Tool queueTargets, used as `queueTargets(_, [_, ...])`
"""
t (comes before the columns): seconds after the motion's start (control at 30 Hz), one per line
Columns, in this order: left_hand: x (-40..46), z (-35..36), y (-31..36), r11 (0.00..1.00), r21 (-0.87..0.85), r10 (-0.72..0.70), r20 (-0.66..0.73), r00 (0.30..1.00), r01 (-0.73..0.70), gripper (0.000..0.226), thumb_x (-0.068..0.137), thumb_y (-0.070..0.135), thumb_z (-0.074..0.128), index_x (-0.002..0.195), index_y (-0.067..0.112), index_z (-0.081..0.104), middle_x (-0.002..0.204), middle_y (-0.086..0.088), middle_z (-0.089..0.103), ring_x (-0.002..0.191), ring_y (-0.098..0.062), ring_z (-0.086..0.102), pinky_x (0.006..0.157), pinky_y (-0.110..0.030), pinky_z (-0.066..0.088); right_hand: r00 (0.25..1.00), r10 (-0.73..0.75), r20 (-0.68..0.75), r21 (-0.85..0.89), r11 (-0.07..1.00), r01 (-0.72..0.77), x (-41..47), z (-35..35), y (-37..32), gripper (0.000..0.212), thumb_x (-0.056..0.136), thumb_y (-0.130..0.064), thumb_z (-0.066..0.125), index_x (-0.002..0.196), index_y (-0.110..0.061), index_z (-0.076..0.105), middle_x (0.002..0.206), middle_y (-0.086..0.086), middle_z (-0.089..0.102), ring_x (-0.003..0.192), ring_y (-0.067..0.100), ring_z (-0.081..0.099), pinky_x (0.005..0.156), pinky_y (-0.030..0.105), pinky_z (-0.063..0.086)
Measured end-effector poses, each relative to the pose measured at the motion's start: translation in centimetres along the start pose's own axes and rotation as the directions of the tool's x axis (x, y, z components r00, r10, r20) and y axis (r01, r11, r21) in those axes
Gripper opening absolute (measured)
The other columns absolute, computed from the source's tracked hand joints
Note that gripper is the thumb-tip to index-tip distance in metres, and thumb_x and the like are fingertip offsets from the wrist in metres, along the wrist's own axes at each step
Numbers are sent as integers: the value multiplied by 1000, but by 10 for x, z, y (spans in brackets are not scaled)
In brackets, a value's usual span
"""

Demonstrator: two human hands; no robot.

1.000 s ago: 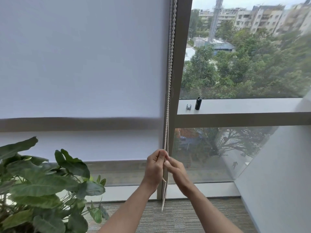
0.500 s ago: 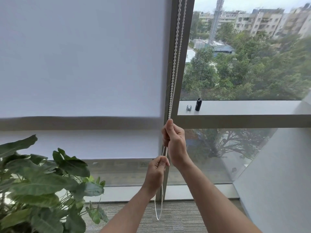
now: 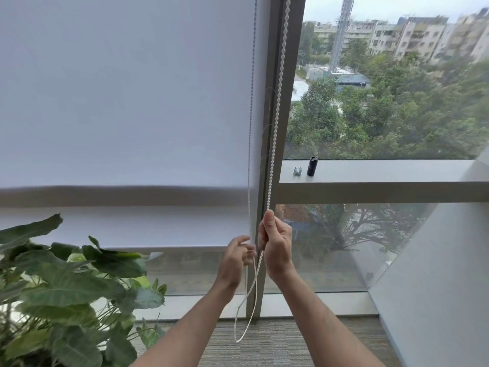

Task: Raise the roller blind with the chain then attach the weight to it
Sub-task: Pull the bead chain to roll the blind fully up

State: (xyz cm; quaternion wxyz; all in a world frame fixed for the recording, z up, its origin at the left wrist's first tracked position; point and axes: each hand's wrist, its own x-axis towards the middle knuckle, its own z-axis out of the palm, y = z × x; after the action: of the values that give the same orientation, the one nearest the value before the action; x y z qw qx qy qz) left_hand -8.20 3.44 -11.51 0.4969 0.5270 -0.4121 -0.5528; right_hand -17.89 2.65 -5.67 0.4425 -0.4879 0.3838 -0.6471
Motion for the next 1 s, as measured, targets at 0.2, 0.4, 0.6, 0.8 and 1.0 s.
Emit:
queueTargets(0.2, [-1,20,53,929,-184,326,-6,945,-321,30,94,34,46,98,19,72,84,-7,71,82,-19,66,75,-31,54,999,25,21,0,1000,-25,-10,1,15,47,97,-40,46,54,-24,58,43,-10,34,39,8,26,39,27,20])
queueTargets(0.4, [-14,38,91,859,-203,502,149,852,-470,31,101,30,43,100,14,69,68,-1,62,62,-17,60,62,-26,51,990,140,-5,-46,989,-141,-34,-12,44,48,96,-38,46,50,-25,38,46,-4,30,43,11,21,41,26,18])
queueTargets(0.6, [-15,37,61,901,-92,429,41,902,-425,32,97,31,49,75,21,70,50,10,39,50,-9,35,48,-27,28,961,265,79,-93,962,-258,-55,-28,65,50,95,-44,49,49,-25,47,46,-11,36,42,8,26,41,23,21])
queueTargets(0.8, [-20,26,26,935,-145,334,43,942,-325,29,94,20,48,73,18,67,49,13,41,46,-4,34,45,-19,30,913,334,233,-166,939,-301,-42,-49,59,32,87,-48,58,72,-23,71,66,-7,63,63,11,58,60,21,47])
queueTargets(1.0, [-29,25,-1,960,-97,268,34,963,-264,33,96,22,50,68,22,67,48,11,36,46,-6,30,47,-22,25,972,209,110,-90,976,-199,-4,-32,4,37,93,-43,48,113,-20,69,101,8,75,99,25,70,91,39,54])
